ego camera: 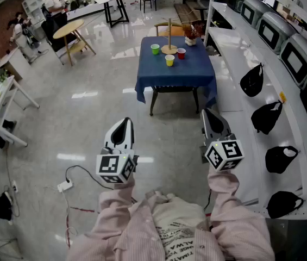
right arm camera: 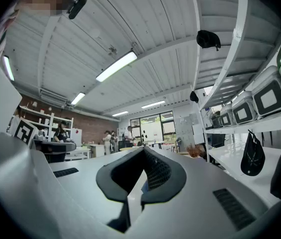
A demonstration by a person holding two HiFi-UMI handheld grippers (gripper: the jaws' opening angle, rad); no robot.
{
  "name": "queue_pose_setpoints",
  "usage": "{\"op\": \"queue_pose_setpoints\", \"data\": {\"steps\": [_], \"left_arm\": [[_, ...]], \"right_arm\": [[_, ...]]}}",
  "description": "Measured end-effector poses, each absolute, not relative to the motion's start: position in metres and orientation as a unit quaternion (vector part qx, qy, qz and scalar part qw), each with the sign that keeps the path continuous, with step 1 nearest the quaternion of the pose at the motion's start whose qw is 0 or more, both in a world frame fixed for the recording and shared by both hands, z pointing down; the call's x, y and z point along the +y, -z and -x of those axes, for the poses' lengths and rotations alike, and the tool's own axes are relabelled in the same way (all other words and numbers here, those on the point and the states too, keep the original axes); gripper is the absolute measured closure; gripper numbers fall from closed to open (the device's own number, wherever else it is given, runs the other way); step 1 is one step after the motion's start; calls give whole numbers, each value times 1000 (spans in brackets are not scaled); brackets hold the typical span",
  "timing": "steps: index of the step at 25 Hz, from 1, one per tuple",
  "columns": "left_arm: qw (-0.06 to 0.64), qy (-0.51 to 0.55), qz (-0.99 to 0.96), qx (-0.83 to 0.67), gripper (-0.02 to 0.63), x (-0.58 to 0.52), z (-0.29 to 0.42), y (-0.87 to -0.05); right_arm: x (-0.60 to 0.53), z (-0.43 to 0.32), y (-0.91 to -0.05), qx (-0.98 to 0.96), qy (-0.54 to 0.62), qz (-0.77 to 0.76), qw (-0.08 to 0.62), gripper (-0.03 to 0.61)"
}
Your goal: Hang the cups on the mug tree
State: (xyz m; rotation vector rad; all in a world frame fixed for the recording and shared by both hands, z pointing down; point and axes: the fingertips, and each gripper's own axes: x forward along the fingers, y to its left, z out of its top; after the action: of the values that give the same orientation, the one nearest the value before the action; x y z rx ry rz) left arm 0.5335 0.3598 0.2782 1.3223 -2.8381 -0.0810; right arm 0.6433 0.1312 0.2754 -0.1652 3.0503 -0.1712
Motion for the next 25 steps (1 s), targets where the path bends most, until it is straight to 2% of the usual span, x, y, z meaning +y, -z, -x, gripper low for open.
{"op": "queue_pose_setpoints", "data": {"steps": [16,17,20,25], "left_arm": [[8,33,-430,-902,615,340,-537,-287],[10,33,-431,-902,615,338,-537,-288],[15,34,-433,-901,615,332,-538,-291],[23,35,-434,-900,615,325,-538,-299]], "right_arm": [[113,-641,-286,995,78,46,46,577],[111,-640,-290,995,81,47,44,565],[105,-639,-296,994,93,48,40,470],[100,-637,-302,994,92,47,37,369]]}}
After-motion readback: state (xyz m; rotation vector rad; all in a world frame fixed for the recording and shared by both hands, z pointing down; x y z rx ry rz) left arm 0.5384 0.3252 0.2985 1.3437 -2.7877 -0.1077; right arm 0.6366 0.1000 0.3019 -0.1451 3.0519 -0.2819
